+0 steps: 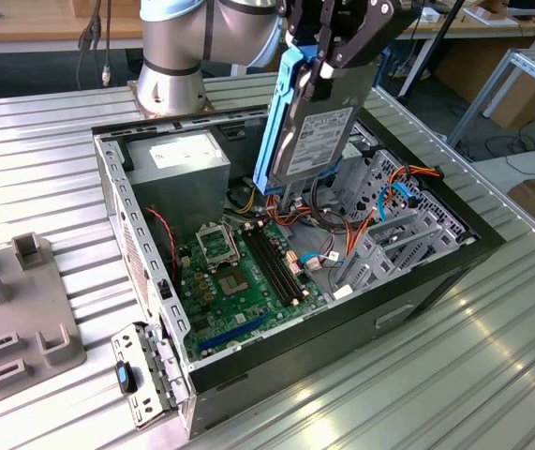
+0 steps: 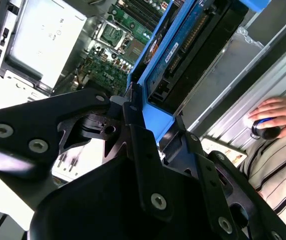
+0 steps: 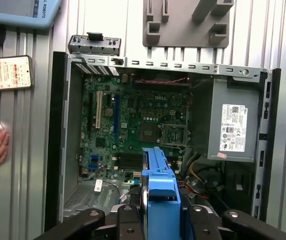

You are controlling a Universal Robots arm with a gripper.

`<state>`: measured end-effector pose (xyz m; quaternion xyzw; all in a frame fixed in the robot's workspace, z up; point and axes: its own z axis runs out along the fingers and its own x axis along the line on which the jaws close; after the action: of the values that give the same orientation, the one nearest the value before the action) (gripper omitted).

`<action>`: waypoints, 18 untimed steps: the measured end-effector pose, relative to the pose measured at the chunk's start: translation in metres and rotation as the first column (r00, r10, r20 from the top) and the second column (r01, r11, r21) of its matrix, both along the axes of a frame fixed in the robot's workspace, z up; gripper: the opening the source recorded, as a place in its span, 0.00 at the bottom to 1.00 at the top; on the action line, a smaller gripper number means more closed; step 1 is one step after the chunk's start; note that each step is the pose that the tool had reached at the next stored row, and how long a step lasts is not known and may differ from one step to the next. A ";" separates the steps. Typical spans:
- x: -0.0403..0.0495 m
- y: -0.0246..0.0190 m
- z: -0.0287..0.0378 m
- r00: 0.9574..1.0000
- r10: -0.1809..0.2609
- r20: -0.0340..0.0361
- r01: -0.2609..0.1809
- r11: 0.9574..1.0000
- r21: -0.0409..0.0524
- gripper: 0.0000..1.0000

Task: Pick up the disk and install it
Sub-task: 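Pick up the disk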

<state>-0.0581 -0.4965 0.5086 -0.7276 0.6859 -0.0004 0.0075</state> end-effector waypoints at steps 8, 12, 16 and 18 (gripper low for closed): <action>-0.0002 -0.0248 -0.0013 1.000 0.000 0.001 0.000 1.000 0.000 0.37; -0.0003 -0.0335 -0.0018 1.000 0.000 0.001 0.000 1.000 0.000 0.37; -0.0002 -0.0341 -0.0018 1.000 0.000 0.001 0.000 1.000 0.000 0.37; -0.0002 -0.0341 -0.0018 1.000 0.000 0.001 0.000 1.000 0.000 0.37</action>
<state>-0.0583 -0.5306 0.5068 -0.7276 0.6860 -0.0007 0.0080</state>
